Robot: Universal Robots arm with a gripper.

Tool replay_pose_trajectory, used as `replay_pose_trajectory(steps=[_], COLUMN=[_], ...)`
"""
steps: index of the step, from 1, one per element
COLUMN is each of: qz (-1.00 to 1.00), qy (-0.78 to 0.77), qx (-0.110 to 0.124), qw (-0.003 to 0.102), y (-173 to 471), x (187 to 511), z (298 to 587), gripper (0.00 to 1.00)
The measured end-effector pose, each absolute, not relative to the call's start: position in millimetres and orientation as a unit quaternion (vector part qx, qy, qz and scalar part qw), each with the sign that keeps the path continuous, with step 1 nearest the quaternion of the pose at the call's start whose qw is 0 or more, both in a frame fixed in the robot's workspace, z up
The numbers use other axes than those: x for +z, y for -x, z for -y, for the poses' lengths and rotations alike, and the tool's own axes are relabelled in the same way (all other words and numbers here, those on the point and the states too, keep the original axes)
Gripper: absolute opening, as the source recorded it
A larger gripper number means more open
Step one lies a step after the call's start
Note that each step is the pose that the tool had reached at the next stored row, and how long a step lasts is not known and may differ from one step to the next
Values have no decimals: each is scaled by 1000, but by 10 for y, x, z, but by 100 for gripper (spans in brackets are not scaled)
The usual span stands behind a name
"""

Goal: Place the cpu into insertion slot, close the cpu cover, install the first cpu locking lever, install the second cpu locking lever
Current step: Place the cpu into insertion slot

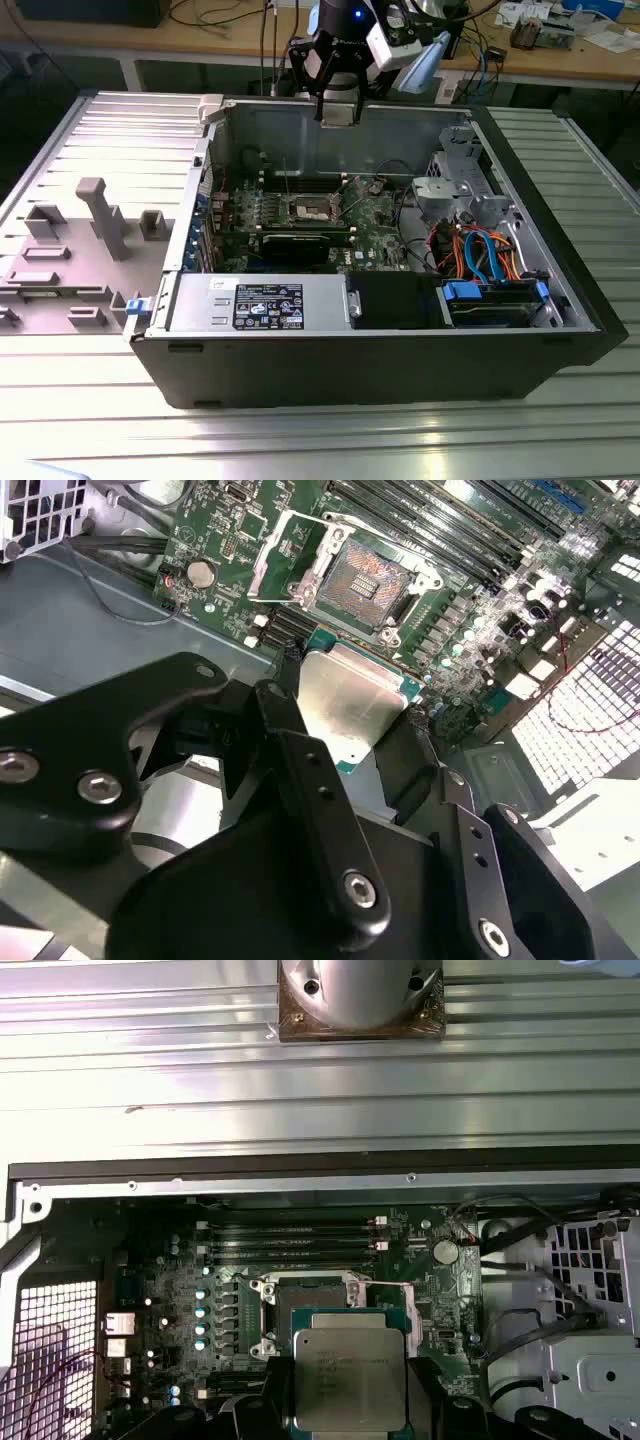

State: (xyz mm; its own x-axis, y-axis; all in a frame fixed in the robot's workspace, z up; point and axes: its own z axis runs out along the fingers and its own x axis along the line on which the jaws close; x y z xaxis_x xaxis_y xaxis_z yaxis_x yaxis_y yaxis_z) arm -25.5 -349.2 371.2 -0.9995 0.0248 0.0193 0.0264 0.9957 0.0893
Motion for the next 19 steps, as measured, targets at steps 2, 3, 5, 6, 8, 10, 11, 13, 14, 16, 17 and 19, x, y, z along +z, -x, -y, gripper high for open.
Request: replay_pose_trajectory(steps=[2,3,5,6,8,10,11,13,14,16,17,19], qz=[999,999,999,999,999,999,998,998,998,998,998,998], qy=[13,13,13,13,18,29,33,40,40,40,40,40], qx=[-45,-45,-45,-45,-45,-45,-45,-45,-45,-45,-45,-45], qw=[9,9,9,9,9,8,8,8,8,8,8,8], y=[255,255,256,256,255,255,255,260,263,263,263,264], x=[3712,3713,3712,3712,3711,3708,3707,3705,3705,3705,3705,3705], z=[3492,3496,3502,3502,3503,3504,3503,3503,3503,3503,3503,3503], gripper=[54,54,54,54,54,54,54,54,54,54,54,54])
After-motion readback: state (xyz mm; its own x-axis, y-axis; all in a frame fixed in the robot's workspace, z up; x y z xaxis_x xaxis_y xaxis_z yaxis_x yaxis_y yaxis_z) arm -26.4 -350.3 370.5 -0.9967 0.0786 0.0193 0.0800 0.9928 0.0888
